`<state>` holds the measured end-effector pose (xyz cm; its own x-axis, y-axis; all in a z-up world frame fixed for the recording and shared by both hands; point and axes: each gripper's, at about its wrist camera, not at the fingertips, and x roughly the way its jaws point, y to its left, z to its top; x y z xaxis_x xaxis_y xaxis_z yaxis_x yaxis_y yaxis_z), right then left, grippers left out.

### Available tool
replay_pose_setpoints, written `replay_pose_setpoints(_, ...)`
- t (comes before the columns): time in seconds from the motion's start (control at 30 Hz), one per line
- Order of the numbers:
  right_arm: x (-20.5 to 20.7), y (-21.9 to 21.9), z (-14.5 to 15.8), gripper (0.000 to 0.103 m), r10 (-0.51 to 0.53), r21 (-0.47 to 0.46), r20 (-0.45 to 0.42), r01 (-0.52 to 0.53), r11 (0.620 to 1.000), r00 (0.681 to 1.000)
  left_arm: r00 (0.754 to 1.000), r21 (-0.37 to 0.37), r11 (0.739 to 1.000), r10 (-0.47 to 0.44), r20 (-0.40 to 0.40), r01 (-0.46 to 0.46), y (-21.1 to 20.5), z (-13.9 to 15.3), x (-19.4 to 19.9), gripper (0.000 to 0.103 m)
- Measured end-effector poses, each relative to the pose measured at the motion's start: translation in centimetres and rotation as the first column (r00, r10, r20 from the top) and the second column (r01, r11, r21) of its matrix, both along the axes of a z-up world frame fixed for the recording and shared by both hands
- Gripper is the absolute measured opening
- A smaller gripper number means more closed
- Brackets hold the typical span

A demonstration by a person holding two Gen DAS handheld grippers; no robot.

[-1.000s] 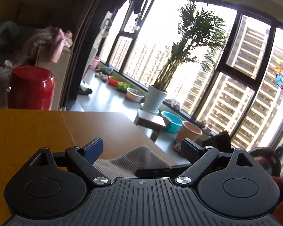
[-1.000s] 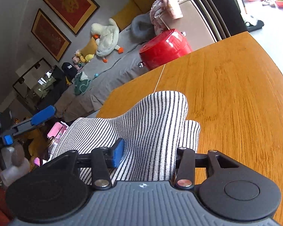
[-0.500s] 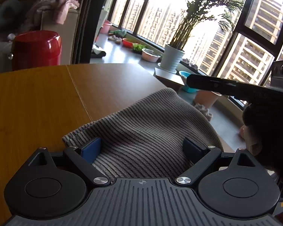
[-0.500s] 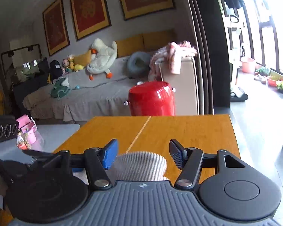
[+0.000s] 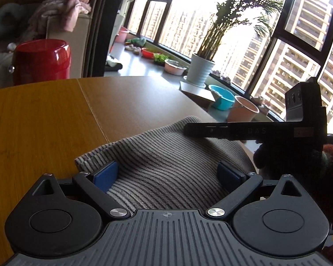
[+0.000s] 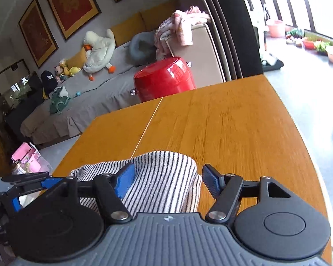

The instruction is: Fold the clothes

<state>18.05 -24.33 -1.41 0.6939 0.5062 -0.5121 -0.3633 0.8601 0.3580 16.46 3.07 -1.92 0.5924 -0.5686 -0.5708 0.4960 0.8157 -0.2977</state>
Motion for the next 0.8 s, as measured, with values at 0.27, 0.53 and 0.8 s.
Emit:
replay_pose_setpoints(0.27, -3.6, -0.3, -0.6, 0.067, -0.019, -0.045, 0.046, 0.021, 0.999, 0.999, 0.999, -0.058, 0.997, 0.04, -0.023, -0.041, 1.5, -0.1, 0.3, 0.102)
replay_pose_setpoints(0.53, -6.4, -0.5, -2.2, 0.068, -0.049, -0.061, 0.046, 0.051, 0.997, 0.998, 0.997, -0.056, 0.998, 0.032, 0.068, -0.028, 3.2, 3.5, -4.6, 0.089)
replay_pose_setpoints(0.8, -6.7, -1.0, -2.6, 0.076, -0.067, -0.032, 0.037, 0.068, 0.997, 0.997, 0.998, -0.006, 0.998, 0.061, -0.024, -0.061, 4.0, 0.4, -7.9, 0.078)
